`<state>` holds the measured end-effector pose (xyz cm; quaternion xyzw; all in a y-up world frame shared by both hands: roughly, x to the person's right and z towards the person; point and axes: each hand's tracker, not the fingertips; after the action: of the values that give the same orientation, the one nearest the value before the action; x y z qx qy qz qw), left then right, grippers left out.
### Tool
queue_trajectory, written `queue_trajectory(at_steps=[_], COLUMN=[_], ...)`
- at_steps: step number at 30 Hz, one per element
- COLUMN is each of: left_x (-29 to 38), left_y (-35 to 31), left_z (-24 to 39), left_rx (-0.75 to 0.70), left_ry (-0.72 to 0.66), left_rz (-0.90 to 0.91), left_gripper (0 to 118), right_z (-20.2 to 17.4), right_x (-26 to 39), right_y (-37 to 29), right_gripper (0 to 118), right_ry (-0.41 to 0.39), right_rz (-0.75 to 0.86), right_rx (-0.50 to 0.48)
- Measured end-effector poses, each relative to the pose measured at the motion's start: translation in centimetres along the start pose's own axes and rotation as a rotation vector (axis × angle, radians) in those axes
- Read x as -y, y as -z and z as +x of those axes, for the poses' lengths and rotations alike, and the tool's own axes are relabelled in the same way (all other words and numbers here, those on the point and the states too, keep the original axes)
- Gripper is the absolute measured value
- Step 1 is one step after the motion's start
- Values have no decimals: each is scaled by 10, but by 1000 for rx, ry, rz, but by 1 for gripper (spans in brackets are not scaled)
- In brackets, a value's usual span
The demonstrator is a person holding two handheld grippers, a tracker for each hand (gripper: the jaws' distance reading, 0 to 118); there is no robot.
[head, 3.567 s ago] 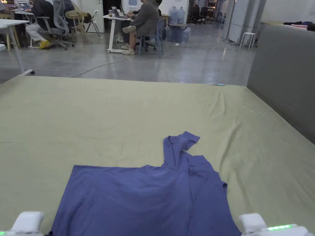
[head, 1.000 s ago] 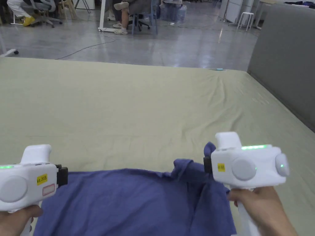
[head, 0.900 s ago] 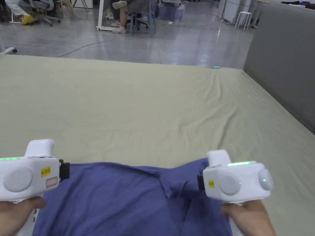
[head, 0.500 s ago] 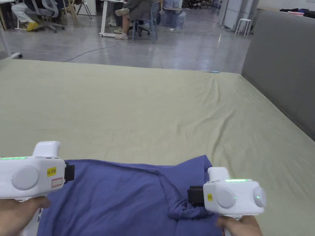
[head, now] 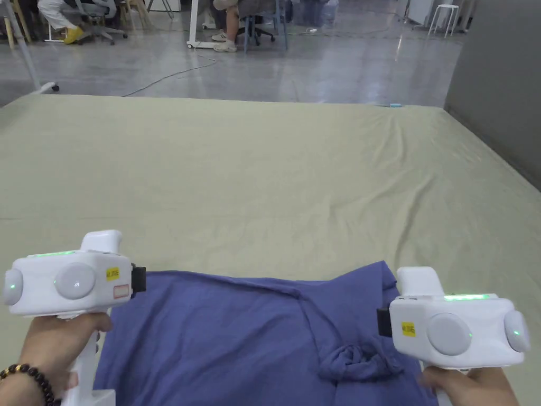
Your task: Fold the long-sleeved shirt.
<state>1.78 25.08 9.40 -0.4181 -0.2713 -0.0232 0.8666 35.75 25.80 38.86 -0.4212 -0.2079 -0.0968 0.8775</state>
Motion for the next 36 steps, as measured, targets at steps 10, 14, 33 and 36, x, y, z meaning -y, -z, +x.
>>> queue_trajectory(at_steps=[10,14,33,36], left_x=[-38,-26,-35,-34], left_y=[152,152,85,86], left_z=[-27,-19,-3,-3], left_rx=[-199,-220,-80,-55], left_ry=[51,55,152,147], left_rz=[-344,-314,-206,-200], left_gripper=[116,74,0,0], right_z=[26,50,65,67], right_x=[-7,-42,-145,-149], right_y=[25,39,230,223], right_gripper=[0,0,67,11], right_ry=[44,81,137,121], right_rz=[-71,-52,-503,-455], right_rx=[32,25,29,-14])
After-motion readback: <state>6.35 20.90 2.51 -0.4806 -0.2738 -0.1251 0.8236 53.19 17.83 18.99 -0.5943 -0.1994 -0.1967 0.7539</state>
